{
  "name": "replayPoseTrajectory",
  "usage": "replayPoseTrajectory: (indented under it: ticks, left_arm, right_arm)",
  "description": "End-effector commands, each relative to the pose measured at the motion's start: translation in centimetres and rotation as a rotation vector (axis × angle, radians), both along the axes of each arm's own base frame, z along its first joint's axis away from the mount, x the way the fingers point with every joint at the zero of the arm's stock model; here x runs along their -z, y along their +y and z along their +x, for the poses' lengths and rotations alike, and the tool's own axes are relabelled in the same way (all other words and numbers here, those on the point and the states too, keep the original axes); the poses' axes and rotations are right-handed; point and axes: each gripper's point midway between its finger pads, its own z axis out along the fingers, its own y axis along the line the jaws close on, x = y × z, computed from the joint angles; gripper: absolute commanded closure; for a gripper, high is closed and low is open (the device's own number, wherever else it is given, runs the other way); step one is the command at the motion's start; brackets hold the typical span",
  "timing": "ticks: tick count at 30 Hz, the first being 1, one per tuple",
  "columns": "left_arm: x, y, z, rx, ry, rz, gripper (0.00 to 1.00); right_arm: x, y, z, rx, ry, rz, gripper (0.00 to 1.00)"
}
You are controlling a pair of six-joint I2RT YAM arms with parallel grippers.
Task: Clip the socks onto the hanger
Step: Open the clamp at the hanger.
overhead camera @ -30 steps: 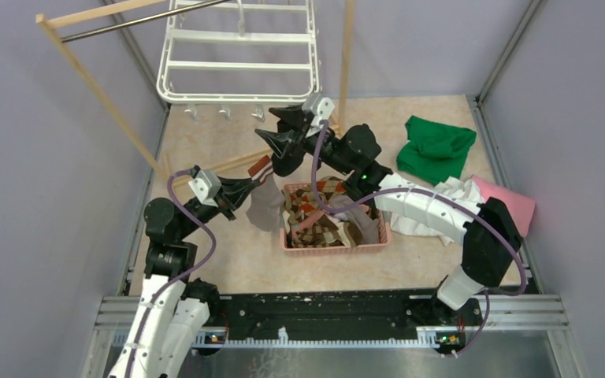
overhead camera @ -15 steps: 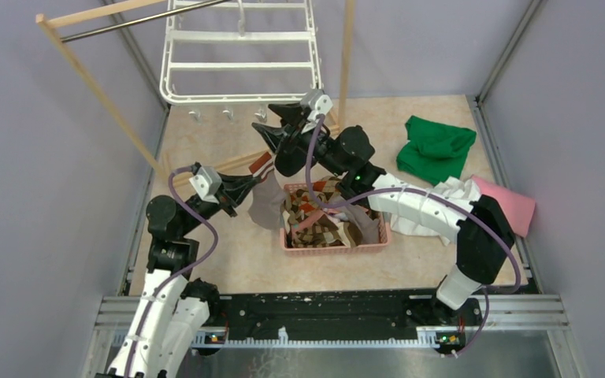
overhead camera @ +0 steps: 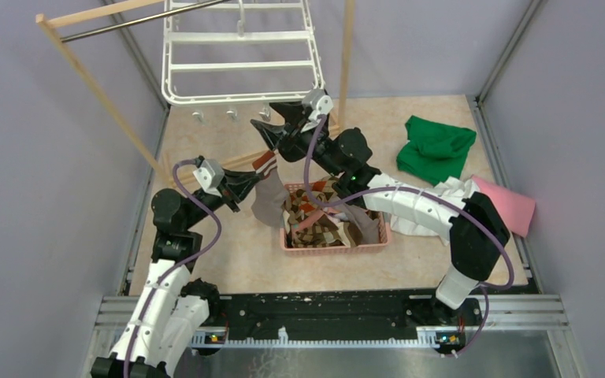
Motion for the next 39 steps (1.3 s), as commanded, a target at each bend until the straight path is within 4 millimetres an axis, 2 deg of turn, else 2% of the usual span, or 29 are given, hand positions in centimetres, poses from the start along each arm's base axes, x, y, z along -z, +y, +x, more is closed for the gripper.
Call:
replayPoseTrajectory:
  ticks: [1,11,16,23,27,30,34,39]
  left_arm:
    - [-1.4,-0.2,-0.4,0.024,-0.072,-0.009,1.0]
    - [-1.6,-0.3,-0.3,0.03,-0.072,-0.009,1.0]
    - [-1.7,-0.3,-0.2,0.034,-0.071,-0.01,1.0]
    - [-1.9,-0.4,0.0,0.036,-0.074,-0.011,1.0]
    - [-2.0,-0.3,0.0,0.034,-0.08,-0.013,1.0]
    - [-2.5,-0.3,0.0,0.028,-0.094,-0.018,1.0]
    - [-3.8,-0.3,0.2,0.026,-0.117,-0.023,1.0]
    - [-5.1,-0.2,1.0,0.013,-0.117,-0.025,1.0]
  right_arm:
    - [-4.1,-0.4,-0.9,-0.013,-0.071,0.11,0.4]
    - [-4.8,-0.5,-1.2,-0.035,-0.115,0.136,0.41]
    - [-4.7,-0.6,-1.2,-0.04,-0.125,0.133,0.45]
    - [-4.7,-0.7,-1.1,-0.043,-0.131,0.132,0.57]
    - [-4.9,-0.8,-1.3,-0.048,-0.136,0.136,0.76]
    - [-5.0,-0.9,-1.3,-0.054,-0.132,0.139,0.86]
    - [-5.3,-1.2,-1.3,-0.082,-0.112,0.153,0.93]
    - [-5.6,-1.4,-1.6,-0.123,-0.093,0.162,0.95]
